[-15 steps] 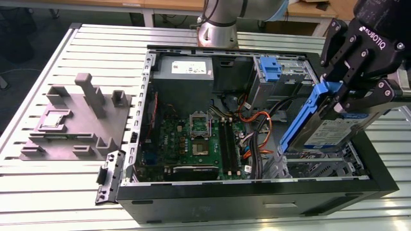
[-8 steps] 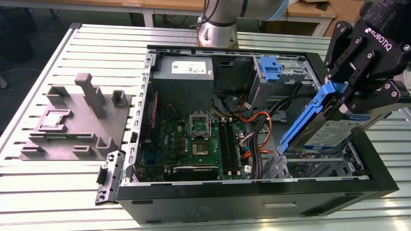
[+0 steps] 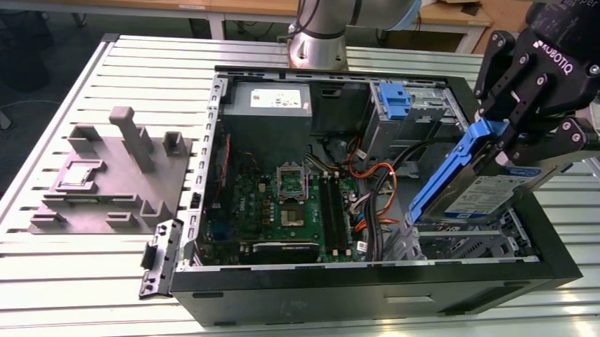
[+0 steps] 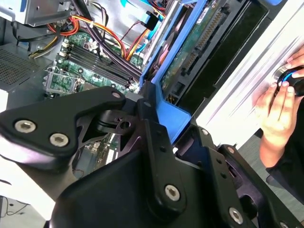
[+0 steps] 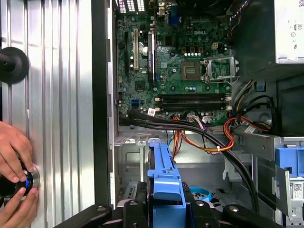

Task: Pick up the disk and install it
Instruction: 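Insert the disk into the insertion slot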

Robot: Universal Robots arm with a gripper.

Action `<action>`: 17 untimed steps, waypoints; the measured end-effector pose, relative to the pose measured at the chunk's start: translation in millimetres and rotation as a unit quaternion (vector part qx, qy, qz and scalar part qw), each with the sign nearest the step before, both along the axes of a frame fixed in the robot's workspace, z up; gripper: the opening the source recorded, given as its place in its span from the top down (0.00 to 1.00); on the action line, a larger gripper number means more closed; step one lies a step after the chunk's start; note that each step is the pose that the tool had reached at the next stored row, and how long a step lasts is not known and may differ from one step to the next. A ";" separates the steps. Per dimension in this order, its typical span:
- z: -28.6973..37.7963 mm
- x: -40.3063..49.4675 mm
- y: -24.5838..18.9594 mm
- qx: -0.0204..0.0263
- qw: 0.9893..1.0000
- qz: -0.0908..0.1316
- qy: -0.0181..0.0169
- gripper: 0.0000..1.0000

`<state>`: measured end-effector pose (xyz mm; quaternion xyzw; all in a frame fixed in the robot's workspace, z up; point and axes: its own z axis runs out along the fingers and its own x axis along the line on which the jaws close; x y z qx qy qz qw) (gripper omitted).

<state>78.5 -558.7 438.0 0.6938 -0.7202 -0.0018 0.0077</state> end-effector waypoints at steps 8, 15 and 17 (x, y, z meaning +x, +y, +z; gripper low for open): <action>2.8 0.0 0.1 0.000 1.000 0.000 -0.005 0.64; 1.4 -1.1 -0.3 -0.001 1.000 0.000 -0.017 0.64; 1.1 -1.5 -0.7 0.000 1.000 0.000 -0.018 0.64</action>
